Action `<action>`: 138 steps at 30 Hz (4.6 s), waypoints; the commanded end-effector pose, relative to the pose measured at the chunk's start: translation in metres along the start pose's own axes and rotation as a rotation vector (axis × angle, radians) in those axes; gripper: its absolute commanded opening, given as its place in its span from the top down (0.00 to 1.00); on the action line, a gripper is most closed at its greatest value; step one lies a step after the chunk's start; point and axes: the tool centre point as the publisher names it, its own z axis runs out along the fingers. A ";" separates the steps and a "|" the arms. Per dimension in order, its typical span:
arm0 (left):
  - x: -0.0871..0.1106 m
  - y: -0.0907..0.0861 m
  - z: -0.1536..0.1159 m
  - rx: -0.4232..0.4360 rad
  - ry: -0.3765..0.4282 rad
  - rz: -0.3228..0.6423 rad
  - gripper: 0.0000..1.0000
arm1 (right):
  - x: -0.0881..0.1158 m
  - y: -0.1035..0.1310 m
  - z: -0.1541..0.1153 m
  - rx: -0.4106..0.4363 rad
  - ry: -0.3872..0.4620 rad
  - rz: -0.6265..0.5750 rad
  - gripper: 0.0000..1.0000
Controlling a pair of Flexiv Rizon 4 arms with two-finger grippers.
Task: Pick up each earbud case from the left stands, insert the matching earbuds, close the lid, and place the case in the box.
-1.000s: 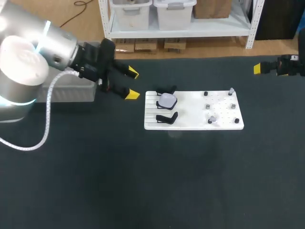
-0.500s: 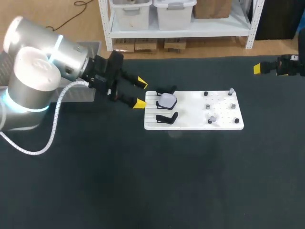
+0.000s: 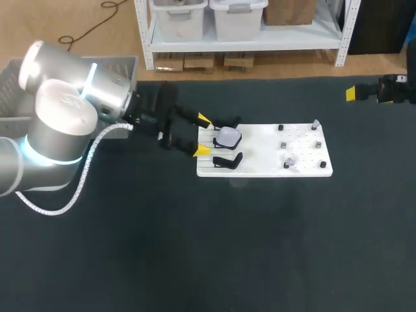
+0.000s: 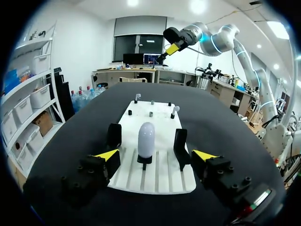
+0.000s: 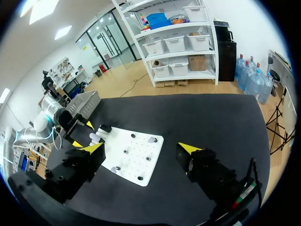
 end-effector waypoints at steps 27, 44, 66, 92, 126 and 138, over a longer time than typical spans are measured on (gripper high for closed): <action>-0.002 0.010 0.024 0.011 -0.029 0.015 0.20 | 0.000 0.000 0.000 0.002 0.000 0.000 0.00; -0.004 0.012 0.036 0.015 -0.023 0.036 0.40 | 0.000 0.000 0.000 0.002 0.000 0.000 0.00; -0.001 0.014 0.045 -0.006 -0.011 0.044 0.53 | 0.000 0.000 0.000 0.002 0.000 0.000 0.00; -0.036 0.002 0.006 -0.035 -0.133 0.059 1.00 | 0.000 0.000 0.000 0.002 0.000 0.000 0.00; -0.111 -0.043 -0.051 0.013 -0.443 0.014 1.00 | 0.000 0.000 0.000 0.002 0.000 0.000 0.00; -0.113 -0.058 -0.041 0.004 -0.469 0.024 1.00 | 0.003 0.041 -0.014 0.035 0.039 -0.145 0.00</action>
